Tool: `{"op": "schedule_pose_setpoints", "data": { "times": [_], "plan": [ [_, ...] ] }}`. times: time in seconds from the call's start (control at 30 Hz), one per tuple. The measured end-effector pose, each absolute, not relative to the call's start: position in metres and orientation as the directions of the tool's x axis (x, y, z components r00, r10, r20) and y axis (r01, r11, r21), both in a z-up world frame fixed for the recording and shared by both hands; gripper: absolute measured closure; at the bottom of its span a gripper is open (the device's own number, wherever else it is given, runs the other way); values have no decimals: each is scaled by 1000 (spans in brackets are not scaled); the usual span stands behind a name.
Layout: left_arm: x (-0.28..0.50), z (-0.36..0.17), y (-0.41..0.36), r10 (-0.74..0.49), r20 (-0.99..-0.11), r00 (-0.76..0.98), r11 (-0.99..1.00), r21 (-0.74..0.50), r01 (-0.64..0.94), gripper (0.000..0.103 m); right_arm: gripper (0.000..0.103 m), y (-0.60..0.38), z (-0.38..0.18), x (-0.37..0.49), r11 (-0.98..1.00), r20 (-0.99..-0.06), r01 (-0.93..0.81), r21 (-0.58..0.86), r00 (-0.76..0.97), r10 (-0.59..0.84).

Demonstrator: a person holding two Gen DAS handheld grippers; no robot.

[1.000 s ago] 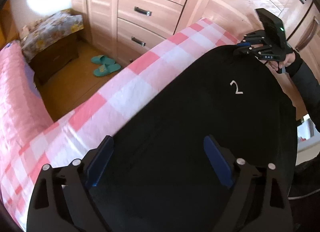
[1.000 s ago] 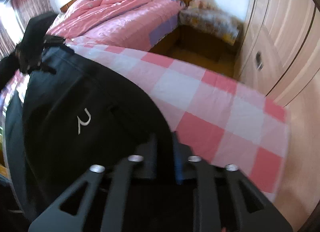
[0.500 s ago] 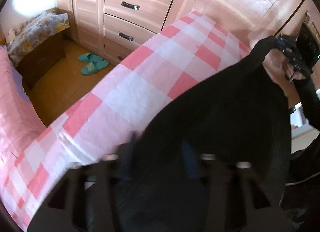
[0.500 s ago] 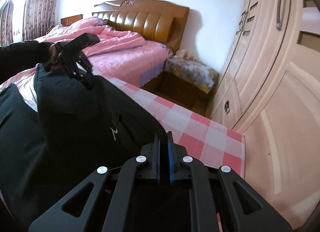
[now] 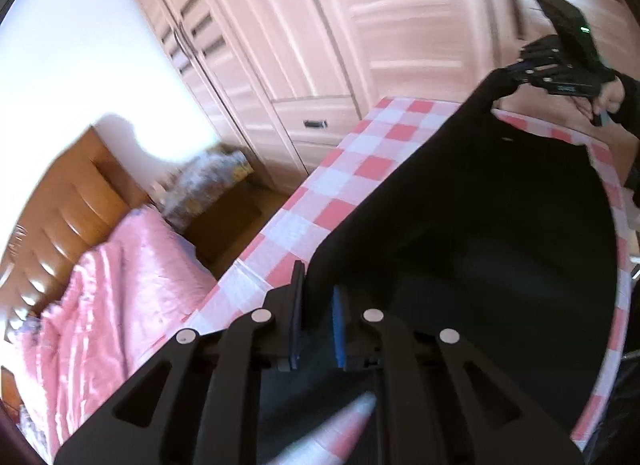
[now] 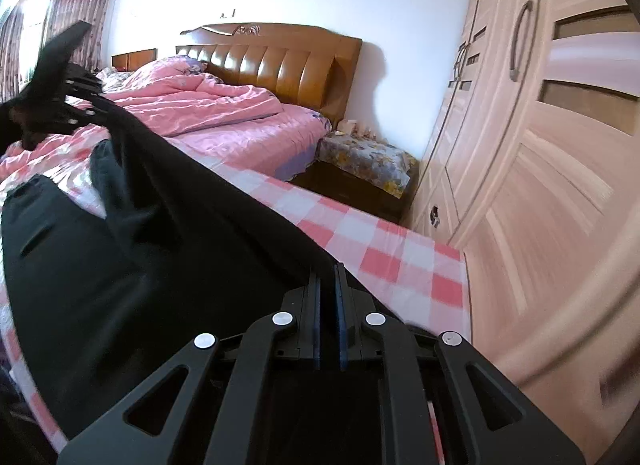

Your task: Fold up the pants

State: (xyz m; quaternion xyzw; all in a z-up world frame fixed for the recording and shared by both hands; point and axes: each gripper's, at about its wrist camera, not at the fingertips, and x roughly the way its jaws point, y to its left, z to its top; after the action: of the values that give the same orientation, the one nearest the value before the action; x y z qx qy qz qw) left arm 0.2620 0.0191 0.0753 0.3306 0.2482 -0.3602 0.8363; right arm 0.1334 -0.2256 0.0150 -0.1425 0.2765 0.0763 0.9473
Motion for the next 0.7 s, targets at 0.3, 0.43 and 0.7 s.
{"op": "schedule_pose_setpoints", "data": {
  "times": [0.3,0.43,0.7],
  "plan": [
    [116,3,29,-370,-682,631,584,357,729,92,92,-213,-45,53,959,-621,-233,-159,779,86],
    [109,-46,37,-341,-728,594,685,240,688,94,91,-204,-83,45,963,-689,-237,-133,720,82],
    [102,-31,92,-403,-656,638,880,-84,468,5,82,-216,-74,19,987,-707,-158,-20,701,98]
  ]
}}
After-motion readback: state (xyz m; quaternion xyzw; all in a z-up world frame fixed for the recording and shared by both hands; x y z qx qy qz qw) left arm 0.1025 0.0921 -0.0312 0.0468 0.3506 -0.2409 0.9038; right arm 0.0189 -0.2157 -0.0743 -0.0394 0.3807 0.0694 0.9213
